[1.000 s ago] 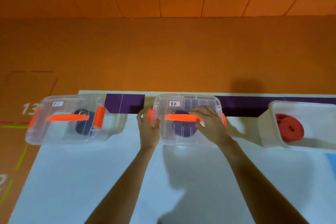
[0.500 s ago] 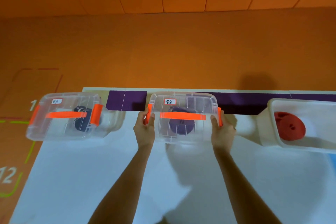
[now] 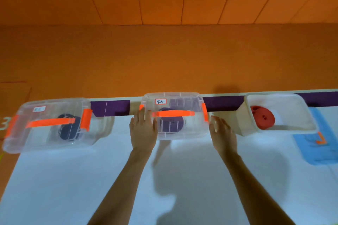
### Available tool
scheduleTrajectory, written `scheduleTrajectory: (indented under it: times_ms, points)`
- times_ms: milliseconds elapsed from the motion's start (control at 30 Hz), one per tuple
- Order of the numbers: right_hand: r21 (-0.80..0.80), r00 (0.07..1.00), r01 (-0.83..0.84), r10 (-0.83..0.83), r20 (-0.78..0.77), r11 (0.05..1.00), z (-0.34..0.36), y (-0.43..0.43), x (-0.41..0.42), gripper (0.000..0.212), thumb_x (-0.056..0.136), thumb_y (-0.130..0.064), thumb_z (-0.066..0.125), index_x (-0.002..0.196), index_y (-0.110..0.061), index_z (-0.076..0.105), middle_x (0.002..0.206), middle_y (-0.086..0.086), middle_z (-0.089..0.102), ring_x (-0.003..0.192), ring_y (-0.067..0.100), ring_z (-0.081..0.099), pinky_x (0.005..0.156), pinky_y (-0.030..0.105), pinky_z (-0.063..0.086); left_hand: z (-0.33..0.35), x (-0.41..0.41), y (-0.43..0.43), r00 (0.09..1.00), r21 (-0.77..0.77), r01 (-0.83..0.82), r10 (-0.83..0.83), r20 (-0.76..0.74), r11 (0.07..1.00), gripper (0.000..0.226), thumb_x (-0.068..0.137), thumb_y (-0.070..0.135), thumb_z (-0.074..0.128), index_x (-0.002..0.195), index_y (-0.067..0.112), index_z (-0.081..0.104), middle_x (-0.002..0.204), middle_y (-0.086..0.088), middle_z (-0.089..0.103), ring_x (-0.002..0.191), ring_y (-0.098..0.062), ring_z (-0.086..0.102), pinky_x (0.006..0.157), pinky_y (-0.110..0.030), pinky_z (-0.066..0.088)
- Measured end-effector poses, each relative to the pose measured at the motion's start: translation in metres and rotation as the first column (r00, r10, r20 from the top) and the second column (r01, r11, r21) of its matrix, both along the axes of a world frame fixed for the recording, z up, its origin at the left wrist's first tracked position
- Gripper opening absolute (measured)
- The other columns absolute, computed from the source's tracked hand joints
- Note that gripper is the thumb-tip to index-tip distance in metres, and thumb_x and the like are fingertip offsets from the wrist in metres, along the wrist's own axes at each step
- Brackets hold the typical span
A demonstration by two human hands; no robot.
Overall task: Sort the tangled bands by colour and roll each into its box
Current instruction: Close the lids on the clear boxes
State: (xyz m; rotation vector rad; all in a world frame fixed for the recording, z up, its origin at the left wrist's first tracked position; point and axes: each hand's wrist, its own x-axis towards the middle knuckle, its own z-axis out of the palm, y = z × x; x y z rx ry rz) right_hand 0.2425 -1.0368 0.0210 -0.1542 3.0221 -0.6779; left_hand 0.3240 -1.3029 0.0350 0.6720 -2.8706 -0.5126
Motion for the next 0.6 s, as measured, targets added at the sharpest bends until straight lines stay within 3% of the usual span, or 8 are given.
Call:
scheduleTrajectory:
  times_ms: [100,200,267,400,600]
  points:
    - [0.076,0.998,0.061,-0.063,0.024,0.995,0.005,0.034,0.027,0.028,0.1,-0.02,0.061,0.127,-0.019,0.069,0.127,0.005,0.07,0.108,0.035,0.07,0.083,0.043,0.055,0.017,0.008,0.036,0.98,-0.006,0.2,-0.2,0.002,0.98,0.044,0.104,0.029,0.056,0.143,0.01,0.061,0.15,-0.013,0.059,0.142,-0.036,0.052,0.117,-0.053,0.043]
    - [0.139,0.991,0.113,-0.122,0.055,0.984,0.007,0.076,0.048,0.026,0.099,-0.019,0.062,0.123,-0.022,0.072,0.123,0.002,0.073,0.105,0.032,0.071,0.084,0.041,0.055,0.031,0.012,0.08,0.942,0.008,0.331,-0.331,0.049,0.944,0.05,0.104,0.039,0.05,0.15,0.02,0.054,0.159,-0.002,0.05,0.149,-0.028,0.043,0.126,-0.05,0.032]
    - [0.168,0.982,0.163,-0.177,0.069,0.972,0.008,0.105,0.055,0.025,0.097,-0.018,0.063,0.12,-0.023,0.073,0.117,0.001,0.074,0.1,0.031,0.073,0.081,0.039,0.056,0.033,0.007,0.109,0.919,-0.021,0.383,-0.378,0.115,0.924,0.048,0.108,0.036,0.046,0.155,0.025,0.048,0.165,0.0,0.043,0.155,-0.024,0.035,0.13,-0.046,0.024]
    - [0.171,0.963,0.245,-0.26,0.074,0.954,0.004,0.171,0.058,0.022,0.095,-0.015,0.066,0.114,-0.022,0.075,0.109,0.002,0.075,0.093,0.033,0.073,0.077,0.039,0.055,0.032,-0.011,0.166,0.869,-0.045,0.477,-0.464,0.17,0.878,0.049,0.11,0.03,0.037,0.159,0.026,0.041,0.169,0.0,0.035,0.157,-0.023,0.029,0.129,-0.043,0.023]
    - [0.197,0.943,0.288,-0.313,0.111,0.937,-0.018,0.291,0.037,0.02,0.096,-0.018,0.065,0.113,-0.024,0.073,0.112,0.001,0.075,0.096,0.031,0.072,0.078,0.04,0.055,0.018,-0.037,0.262,0.853,-0.019,0.5,-0.488,0.187,0.866,0.054,0.107,0.025,0.046,0.161,0.024,0.039,0.169,-0.002,0.034,0.157,-0.024,0.03,0.128,-0.045,0.026]
